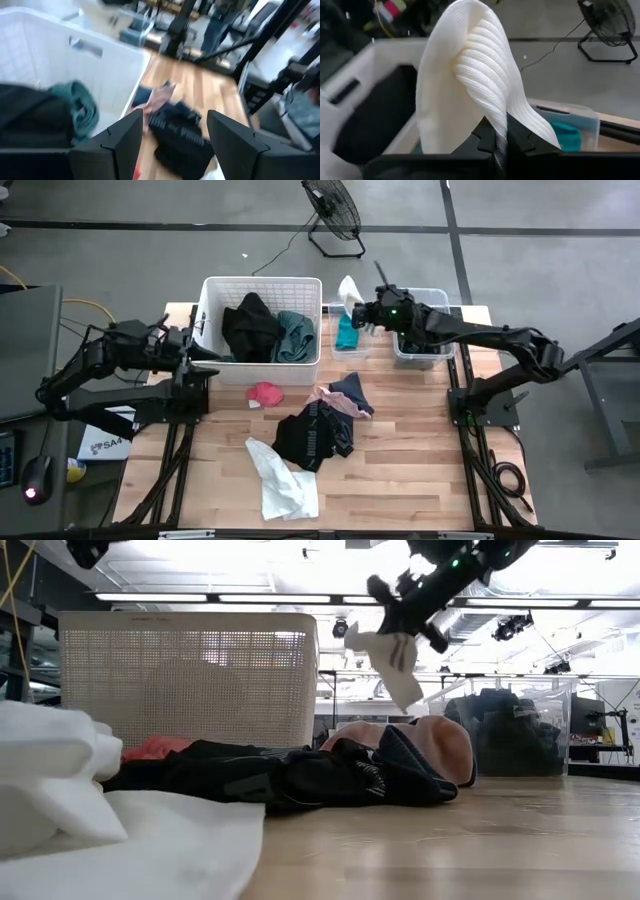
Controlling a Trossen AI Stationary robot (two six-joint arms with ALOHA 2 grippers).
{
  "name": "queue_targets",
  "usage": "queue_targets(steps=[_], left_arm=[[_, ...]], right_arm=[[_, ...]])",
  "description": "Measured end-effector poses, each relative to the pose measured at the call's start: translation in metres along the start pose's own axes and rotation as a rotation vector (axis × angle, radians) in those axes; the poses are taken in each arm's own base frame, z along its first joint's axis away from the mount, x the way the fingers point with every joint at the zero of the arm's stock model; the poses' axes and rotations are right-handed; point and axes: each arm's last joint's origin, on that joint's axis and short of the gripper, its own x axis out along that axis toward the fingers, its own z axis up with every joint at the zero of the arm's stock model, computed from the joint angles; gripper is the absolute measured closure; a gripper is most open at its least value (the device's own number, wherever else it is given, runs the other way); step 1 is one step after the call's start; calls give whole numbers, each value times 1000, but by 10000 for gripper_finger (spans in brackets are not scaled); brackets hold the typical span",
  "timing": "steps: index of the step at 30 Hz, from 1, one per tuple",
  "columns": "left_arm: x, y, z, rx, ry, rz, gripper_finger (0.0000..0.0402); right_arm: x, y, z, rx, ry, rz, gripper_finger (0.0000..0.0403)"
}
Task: Pick & Place Cloths
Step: Put the white sock into the left transparent bin
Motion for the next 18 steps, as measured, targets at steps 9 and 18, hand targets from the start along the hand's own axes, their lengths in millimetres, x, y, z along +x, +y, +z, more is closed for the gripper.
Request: queue_targets(steps=[9,18], left_arm=[[-1,-5,18,-38,-177,-53,186],[-1,-5,24,-85,-238,-42,186]], right_arm=[[49,-12,-27,36,89,-45,398],[86,-31,-62,137,186,-160,398]])
